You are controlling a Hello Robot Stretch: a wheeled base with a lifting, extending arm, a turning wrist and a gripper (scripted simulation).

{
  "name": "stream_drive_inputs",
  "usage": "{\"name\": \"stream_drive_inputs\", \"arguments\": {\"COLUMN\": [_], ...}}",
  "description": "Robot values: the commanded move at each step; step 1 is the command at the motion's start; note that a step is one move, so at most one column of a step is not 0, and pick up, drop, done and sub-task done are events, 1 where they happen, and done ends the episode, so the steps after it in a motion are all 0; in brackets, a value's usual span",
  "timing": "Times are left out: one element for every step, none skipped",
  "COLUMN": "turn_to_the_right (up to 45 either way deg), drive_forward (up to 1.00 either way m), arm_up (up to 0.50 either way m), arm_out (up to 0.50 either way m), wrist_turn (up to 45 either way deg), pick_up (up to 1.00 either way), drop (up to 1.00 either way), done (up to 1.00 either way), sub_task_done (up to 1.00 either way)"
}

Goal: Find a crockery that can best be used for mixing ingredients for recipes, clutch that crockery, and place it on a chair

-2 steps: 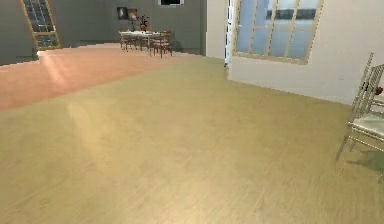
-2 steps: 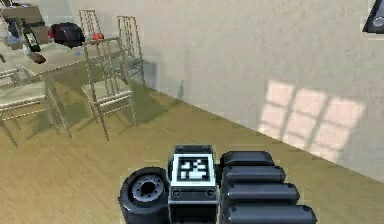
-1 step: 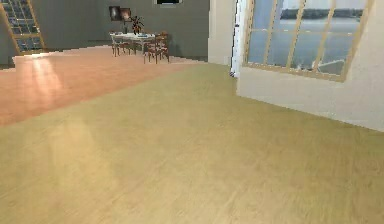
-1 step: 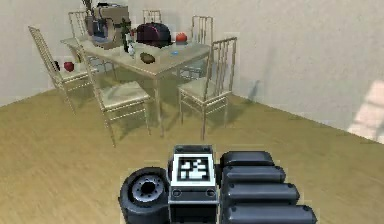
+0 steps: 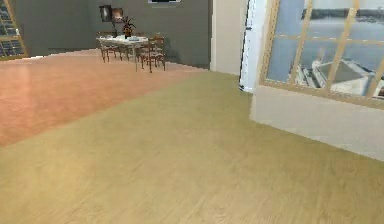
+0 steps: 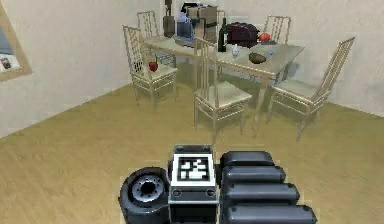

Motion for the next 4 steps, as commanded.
{"name": "stream_drive_inputs", "arguments": {"turn_to_the_right": [0.0,0.0,0.0,0.0], "drive_forward": [1.00,1.00,1.00,1.00], "arm_up": [0.00,0.00,0.00,0.00], "arm_out": [0.00,0.00,0.00,0.00], "wrist_turn": [0.0,0.0,0.0,0.0], "pick_up": [0.00,0.00,0.00,0.00], "drop": [0.00,0.00,0.00,0.00], "done": [0.00,0.00,0.00,0.00], "sub_task_done": [0.00,0.00,0.00,0.00]}}
